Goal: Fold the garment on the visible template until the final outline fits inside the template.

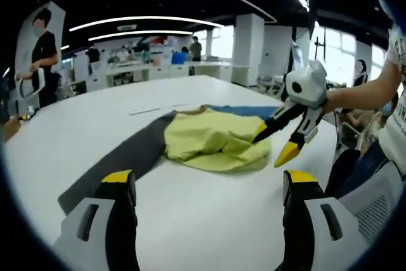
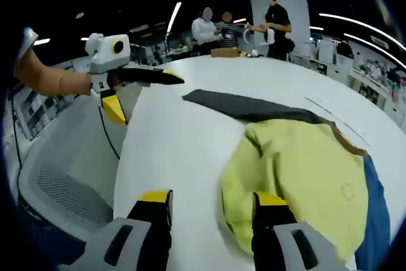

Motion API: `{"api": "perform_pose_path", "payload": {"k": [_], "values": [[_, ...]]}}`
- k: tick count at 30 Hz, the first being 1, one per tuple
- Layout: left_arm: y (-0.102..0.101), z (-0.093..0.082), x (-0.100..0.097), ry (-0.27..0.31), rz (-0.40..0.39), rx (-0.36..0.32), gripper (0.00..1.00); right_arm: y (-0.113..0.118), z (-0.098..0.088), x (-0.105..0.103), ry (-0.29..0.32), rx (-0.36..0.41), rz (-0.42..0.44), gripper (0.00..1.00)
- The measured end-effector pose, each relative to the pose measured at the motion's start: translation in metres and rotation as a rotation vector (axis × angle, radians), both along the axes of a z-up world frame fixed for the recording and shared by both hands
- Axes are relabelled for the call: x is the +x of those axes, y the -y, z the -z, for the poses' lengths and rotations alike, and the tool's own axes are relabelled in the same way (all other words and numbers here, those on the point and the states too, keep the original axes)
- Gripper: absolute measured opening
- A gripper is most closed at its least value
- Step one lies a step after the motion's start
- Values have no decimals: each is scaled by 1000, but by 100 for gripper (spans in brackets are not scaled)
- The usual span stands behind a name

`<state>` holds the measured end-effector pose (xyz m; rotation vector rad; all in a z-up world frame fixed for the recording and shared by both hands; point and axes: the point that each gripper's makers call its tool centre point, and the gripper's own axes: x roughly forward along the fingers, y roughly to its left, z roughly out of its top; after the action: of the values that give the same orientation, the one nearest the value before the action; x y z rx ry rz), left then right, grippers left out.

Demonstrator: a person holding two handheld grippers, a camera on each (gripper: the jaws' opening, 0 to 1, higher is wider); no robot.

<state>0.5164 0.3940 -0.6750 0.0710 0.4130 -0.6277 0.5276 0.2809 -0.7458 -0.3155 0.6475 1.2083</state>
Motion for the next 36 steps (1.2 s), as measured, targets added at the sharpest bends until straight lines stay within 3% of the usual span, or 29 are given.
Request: {"api": "perform_pose_path", "payload": {"k": [8, 13, 17, 23, 36], "values": [[3, 1, -5, -9, 2, -1, 90, -5, 21, 4, 45, -71, 19, 22], [6, 2, -9, -18, 10, -3, 88, -4, 35, 7, 78, -123, 30, 16], [7, 3, -10, -23, 7, -1, 86, -1, 41, 9, 101, -157, 29, 4], [7, 3, -11, -27, 6, 0, 83, 3, 36, 14, 104, -155, 48, 0], [8, 5, -13, -45, 3, 3, 79, 10, 5, 5, 158, -117, 12, 0]]}}
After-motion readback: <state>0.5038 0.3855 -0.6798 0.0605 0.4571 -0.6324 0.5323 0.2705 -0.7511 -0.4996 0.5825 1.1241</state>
